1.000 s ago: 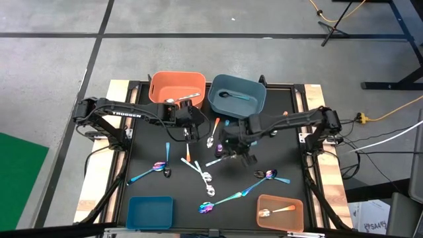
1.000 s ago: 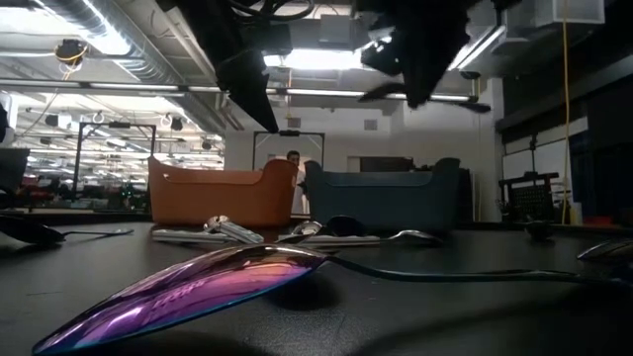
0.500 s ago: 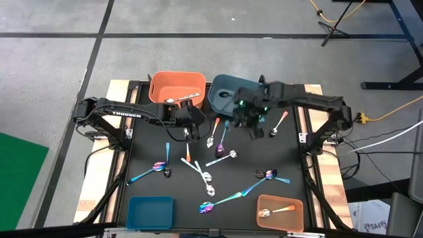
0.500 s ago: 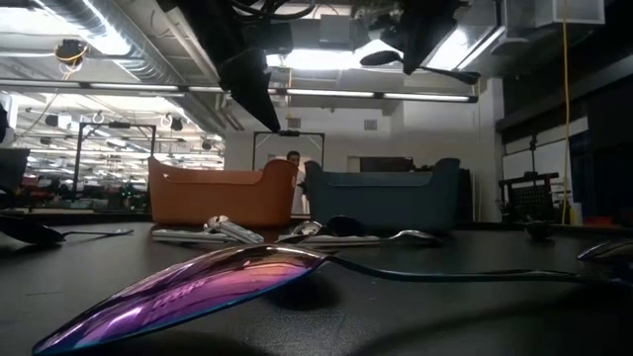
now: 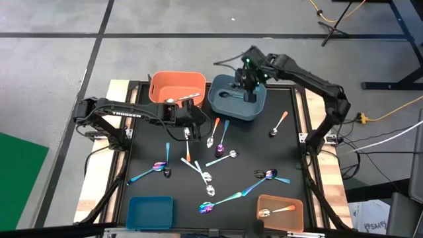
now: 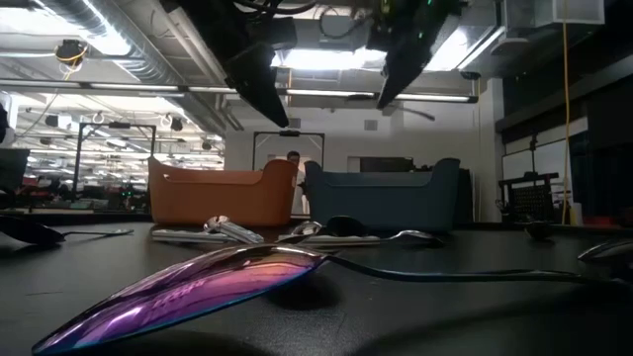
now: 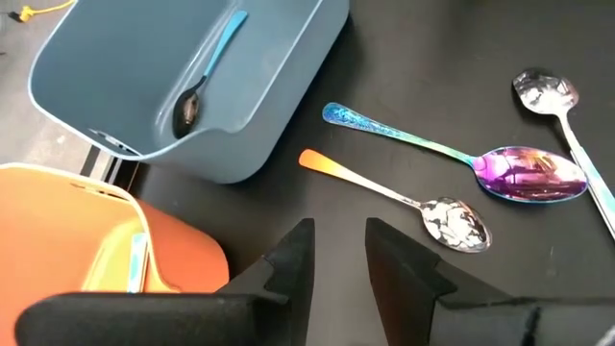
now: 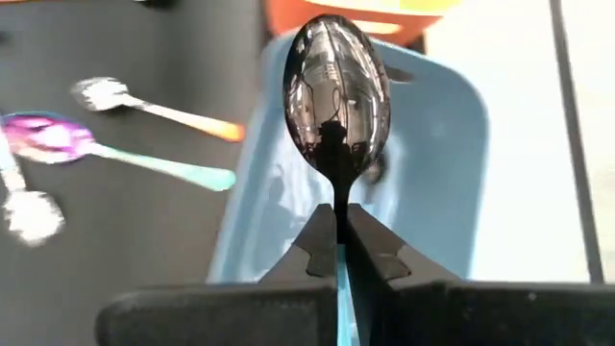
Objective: Sort silverware by color (type)
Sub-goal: Put the blue spoon into the top blue bin
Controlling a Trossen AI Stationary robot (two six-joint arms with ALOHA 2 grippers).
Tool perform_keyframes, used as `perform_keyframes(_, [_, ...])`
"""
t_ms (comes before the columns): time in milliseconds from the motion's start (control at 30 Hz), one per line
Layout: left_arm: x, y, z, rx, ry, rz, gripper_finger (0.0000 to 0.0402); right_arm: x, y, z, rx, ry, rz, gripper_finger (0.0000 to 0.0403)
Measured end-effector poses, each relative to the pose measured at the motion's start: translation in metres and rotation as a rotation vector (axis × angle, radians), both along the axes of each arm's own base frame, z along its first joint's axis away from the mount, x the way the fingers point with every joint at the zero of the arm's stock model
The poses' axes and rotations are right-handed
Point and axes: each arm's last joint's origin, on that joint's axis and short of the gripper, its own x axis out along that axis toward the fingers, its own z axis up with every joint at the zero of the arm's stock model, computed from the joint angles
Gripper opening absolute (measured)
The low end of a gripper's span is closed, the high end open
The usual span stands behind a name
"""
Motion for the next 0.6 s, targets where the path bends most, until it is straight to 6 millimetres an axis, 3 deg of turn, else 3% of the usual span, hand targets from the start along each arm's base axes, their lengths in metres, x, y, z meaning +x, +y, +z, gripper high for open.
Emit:
perform_keyframes(333, [0.000, 0.000, 0.000, 0.001, -0.002, 0.000, 0.0090, 0.003, -0.065, -0.055, 0.054, 0.087, -0.093, 0.0000])
perform_keyframes(600, [0.000, 0.000, 0.000, 0.001, -0.003, 0.000, 0.0090, 0.021, -0.075, -0.102, 0.217, 0.129, -0.041, 0.0000])
